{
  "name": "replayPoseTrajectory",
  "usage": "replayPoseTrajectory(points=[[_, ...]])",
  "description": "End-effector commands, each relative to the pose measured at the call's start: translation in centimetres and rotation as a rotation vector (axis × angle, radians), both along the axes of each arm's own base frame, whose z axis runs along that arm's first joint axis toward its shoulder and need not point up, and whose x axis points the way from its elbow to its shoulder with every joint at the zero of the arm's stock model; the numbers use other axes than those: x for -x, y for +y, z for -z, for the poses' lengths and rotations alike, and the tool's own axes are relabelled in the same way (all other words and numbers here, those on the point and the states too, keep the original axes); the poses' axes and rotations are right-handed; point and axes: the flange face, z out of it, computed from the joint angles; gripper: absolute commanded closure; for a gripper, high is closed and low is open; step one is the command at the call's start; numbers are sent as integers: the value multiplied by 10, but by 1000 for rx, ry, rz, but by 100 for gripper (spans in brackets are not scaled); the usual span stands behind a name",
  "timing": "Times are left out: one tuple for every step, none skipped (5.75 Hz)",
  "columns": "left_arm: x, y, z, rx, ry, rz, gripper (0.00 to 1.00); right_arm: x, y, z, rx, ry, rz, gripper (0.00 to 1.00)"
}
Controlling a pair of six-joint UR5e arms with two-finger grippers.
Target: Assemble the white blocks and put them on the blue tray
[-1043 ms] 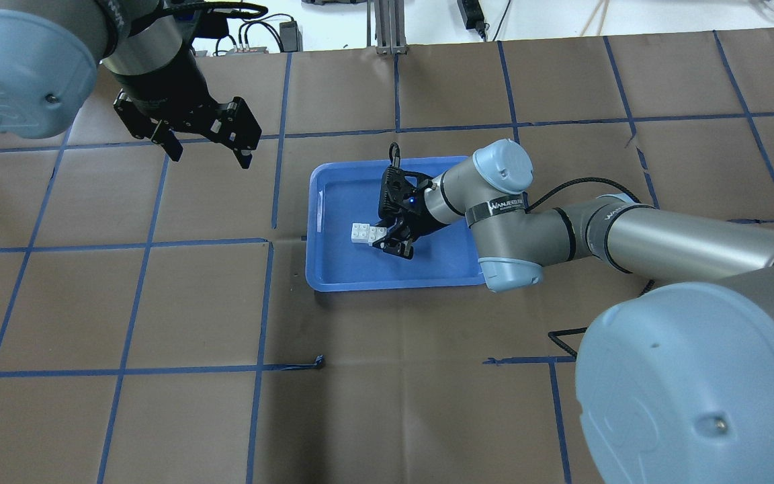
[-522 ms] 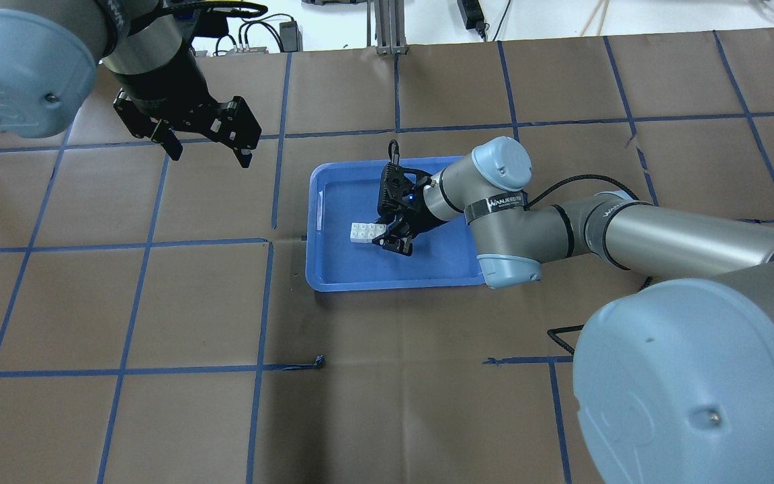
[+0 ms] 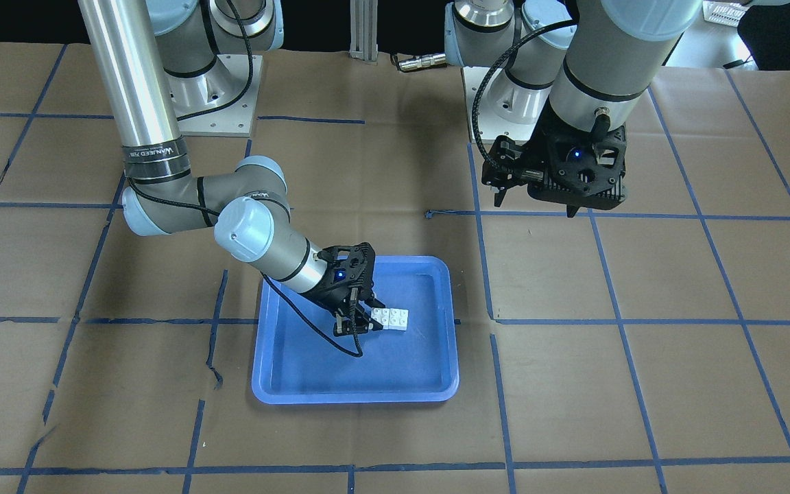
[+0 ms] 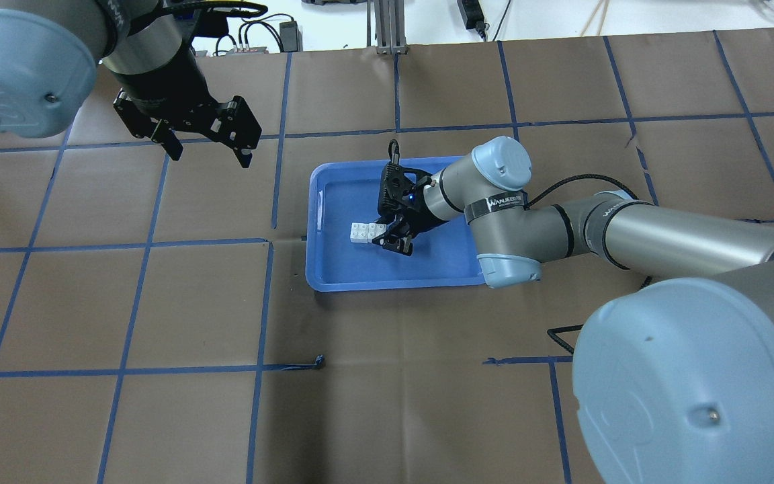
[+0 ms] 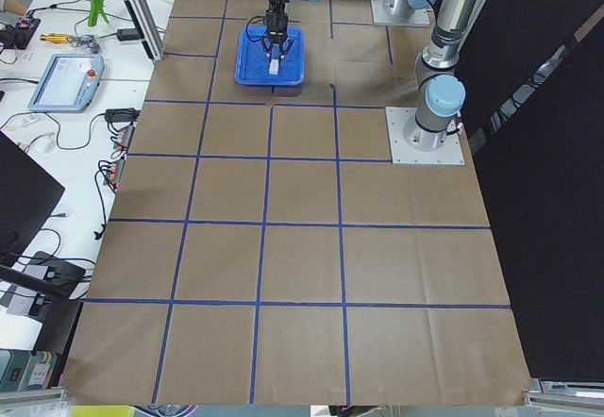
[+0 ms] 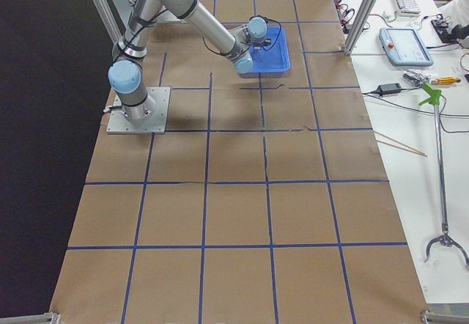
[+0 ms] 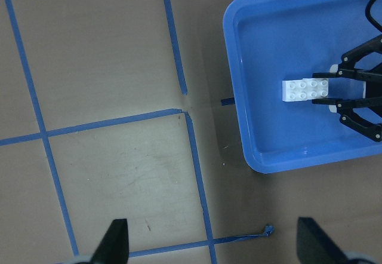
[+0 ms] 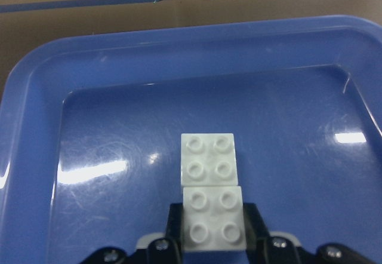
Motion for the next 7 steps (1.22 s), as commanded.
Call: replayPoseTrajectory(points=[[0,0,0,0,1,0,1,0,1,0,-7,0,4,68],[0,0,0,0,1,0,1,0,1,1,-8,1,4,68],[0,0,0,0,1,0,1,-1,1,0,-6,-1,1,68],[0,0,0,0,-1,0,1,-1,1,0,-5,-3,1,68],[-1,0,0,0,1,-2,1,0,1,0,-6,-3,4,59],[-1,0,0,0,1,-2,1,-1,1,0,-6,-6,1,48],[-1,0,0,0,1,-2,1,0,1,1,-8,-5,3,40]])
